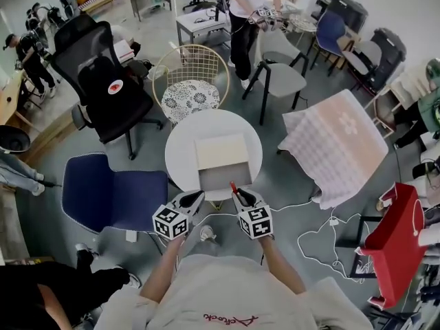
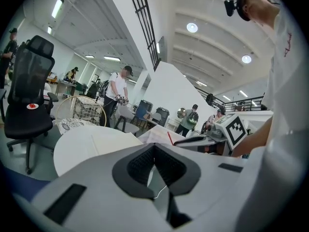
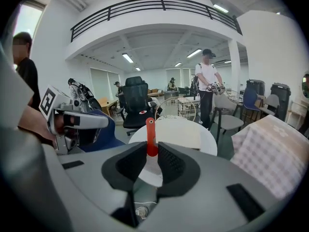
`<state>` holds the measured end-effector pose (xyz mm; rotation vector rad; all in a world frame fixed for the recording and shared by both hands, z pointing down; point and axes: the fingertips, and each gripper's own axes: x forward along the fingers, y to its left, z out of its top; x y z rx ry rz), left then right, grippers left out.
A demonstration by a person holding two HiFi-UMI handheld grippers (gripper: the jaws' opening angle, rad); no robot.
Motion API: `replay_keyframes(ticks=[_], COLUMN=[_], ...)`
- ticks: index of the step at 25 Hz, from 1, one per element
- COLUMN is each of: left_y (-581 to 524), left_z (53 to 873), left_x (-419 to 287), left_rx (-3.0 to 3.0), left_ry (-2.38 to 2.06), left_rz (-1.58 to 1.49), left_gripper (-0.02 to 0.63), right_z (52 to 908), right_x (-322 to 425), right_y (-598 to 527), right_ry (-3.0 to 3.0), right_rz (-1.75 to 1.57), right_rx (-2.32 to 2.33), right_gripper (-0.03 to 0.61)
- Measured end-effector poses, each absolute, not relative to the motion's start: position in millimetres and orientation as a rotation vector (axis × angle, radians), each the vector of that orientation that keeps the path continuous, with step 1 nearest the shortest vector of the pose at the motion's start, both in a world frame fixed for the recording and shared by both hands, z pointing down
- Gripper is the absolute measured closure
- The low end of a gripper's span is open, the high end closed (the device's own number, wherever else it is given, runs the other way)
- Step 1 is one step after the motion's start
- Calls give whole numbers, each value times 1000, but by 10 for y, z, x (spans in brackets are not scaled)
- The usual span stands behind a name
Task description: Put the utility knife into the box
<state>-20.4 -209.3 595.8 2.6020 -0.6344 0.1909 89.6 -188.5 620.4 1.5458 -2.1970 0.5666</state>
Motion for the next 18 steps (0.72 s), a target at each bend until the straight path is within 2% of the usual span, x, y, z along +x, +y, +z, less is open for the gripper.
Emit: replay_keyframes(ticks=[18], left_y=[-3264], left_z=[5842], left_x=[-266], left_rx=[2623], left_ry=[-636], left_rz=[160], left_gripper=[603], right_z=[6027], right_x=[848], right_y=[-3096], right_ry=[-2201], right_rz=[518], right_rx=[1572], right_gripper=[497])
